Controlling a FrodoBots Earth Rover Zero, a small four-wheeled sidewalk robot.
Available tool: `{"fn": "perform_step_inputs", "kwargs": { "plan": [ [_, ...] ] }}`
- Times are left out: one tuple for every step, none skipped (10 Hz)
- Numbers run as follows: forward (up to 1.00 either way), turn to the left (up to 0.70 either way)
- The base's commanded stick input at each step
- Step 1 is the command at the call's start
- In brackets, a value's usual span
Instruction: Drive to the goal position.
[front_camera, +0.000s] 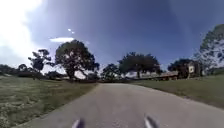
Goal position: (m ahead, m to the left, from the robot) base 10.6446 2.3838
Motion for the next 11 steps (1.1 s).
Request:
{"fn": "perform_step_inputs", "kwargs": {
  "plan": [
    [0.70,0.00],
    [0.70,0.00],
    [0.70,0.00],
    [0.70,0.00],
    [0.70,0.00],
    [0.70,0.00],
    [0.70,0.00],
    [0.70,0.00],
    [0.70,0.00],
    [0.70,0.00],
    [0.70,0.00]
  ]
}}
